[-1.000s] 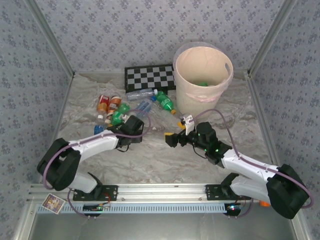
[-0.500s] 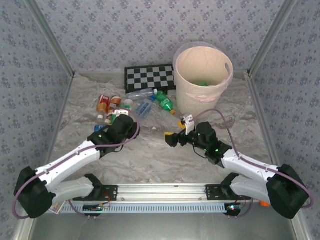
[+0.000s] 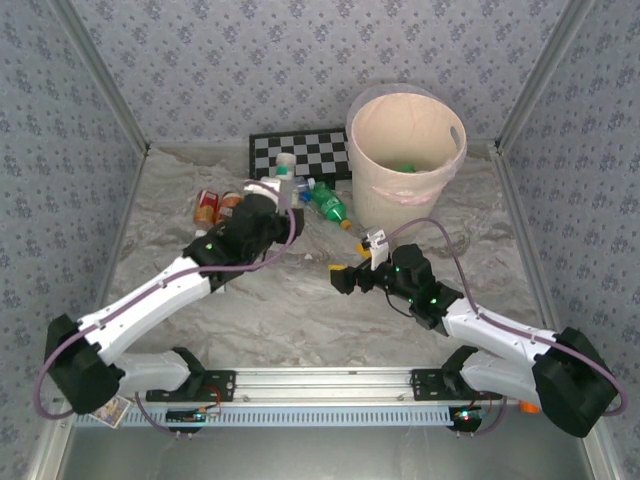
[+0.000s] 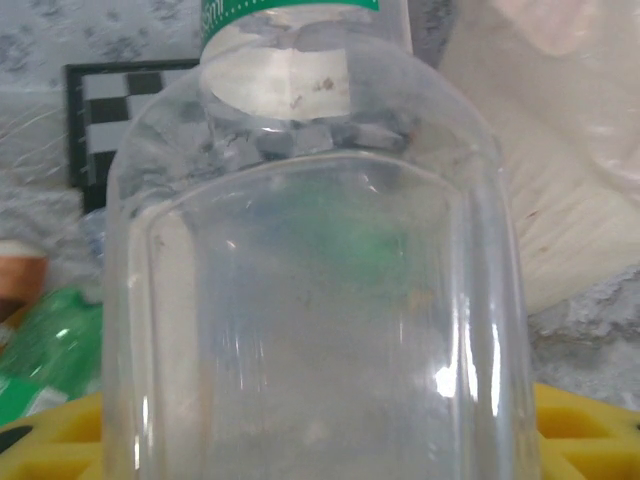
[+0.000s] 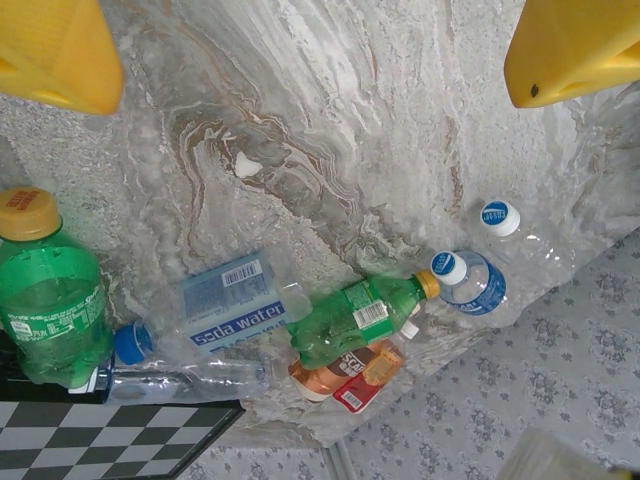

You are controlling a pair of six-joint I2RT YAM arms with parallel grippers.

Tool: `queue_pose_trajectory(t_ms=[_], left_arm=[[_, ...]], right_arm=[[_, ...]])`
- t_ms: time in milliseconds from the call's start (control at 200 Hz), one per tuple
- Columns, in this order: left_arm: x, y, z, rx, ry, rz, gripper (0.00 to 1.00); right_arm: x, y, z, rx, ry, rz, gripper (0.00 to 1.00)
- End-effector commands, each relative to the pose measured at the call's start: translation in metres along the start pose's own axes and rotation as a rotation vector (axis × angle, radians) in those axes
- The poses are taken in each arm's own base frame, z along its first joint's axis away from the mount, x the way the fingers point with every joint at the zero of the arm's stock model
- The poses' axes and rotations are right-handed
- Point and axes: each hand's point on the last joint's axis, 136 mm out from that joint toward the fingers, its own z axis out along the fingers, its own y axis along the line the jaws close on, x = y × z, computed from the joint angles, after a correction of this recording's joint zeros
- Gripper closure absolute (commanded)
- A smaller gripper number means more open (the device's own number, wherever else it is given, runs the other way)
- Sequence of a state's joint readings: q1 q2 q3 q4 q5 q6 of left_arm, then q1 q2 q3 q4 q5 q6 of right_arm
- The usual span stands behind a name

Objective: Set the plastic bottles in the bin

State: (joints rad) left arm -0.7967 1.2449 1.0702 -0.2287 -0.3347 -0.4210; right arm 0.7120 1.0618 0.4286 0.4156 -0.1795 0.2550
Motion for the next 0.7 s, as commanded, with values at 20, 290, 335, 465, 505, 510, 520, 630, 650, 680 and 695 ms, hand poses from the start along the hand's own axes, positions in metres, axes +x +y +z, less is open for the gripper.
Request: queue_pose_trajectory(t_ms=[20,290,335,465,505,510,520,630,650,680,695], left_arm=[[-0.037,-0.044,0.003,0.123,-0.073,0.038,0.39],[-0.081,-0.089,0.012,0.219,-0.137,0.059,0.39],[-0.087,-0.095,0.015,0.23,-0.138,0.062,0.39],[-0.104,-0.113,0.024,0.259,-0.148,0.085,0.39],[-0.112,-0.118,0.027,0.264,-0.156,0.089,0.39],[-0.112,-0.119,0.027,0.264,-0.156,0.089,0.39],[-0.114,-0.12,0.028,0.267,-0.158,0.091,0.39],[-0.127,-0.137,0.038,0.298,-0.157,0.106,0.39],[-0.129,-0.14,0.04,0.303,-0.158,0.107,0.38],[-0.131,-0.144,0.045,0.309,-0.157,0.111,0.39],[-0.133,-0.146,0.046,0.31,-0.161,0.111,0.39]], right_arm=[[0.004,0.0,0.002,0.005,0.011,0.005,0.0],[0.002,-0.001,0.001,0.009,0.005,0.002,0.0],[0.002,0.0,0.001,0.008,0.005,0.002,0.0],[0.002,-0.001,0.001,0.012,0.006,0.001,0.0],[0.002,-0.001,0.001,0.011,0.006,0.002,0.0],[0.002,-0.001,0.001,0.011,0.006,0.002,0.0],[0.002,-0.001,0.001,0.011,0.006,0.002,0.0],[0.002,0.0,0.001,0.011,0.005,0.0,0.0],[0.002,-0.001,0.0,0.012,0.005,-0.001,0.0],[0.002,-0.001,0.0,0.013,0.005,-0.002,0.01],[0.001,-0.001,0.0,0.014,0.004,-0.002,0.0]])
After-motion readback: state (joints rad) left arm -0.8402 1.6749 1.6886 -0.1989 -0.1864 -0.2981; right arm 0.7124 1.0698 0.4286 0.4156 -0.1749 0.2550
